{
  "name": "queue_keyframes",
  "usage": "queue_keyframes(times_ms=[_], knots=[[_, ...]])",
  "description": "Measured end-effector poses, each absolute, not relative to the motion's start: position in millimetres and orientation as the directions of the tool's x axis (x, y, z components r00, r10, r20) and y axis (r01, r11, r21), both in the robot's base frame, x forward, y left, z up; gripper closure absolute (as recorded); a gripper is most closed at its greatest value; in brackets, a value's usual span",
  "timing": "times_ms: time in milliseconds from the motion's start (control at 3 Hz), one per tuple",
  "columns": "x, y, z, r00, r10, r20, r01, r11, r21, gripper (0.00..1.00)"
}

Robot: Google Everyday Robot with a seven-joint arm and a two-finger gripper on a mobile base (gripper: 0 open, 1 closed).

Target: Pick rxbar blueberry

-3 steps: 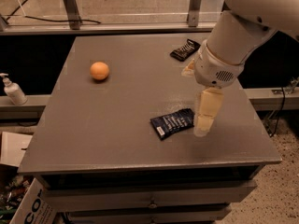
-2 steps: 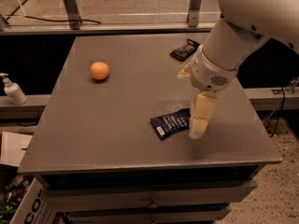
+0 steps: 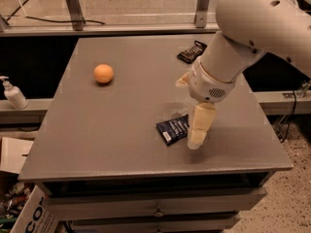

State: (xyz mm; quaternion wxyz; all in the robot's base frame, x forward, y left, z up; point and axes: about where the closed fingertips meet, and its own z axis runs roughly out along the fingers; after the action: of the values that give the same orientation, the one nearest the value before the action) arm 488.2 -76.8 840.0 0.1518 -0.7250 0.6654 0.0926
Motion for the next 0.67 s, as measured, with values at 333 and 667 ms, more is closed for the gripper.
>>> queue_keyframes(times_ms=[333,667], knots=[[489.2,-70.4,832.3,0.102,-0.935,-0.340,-0.993,-0.075,-0.091,0.04],[487.0,-73.8,819.1,0.083,-0.939,-0.334,-0.996,-0.067,-0.060,0.23]])
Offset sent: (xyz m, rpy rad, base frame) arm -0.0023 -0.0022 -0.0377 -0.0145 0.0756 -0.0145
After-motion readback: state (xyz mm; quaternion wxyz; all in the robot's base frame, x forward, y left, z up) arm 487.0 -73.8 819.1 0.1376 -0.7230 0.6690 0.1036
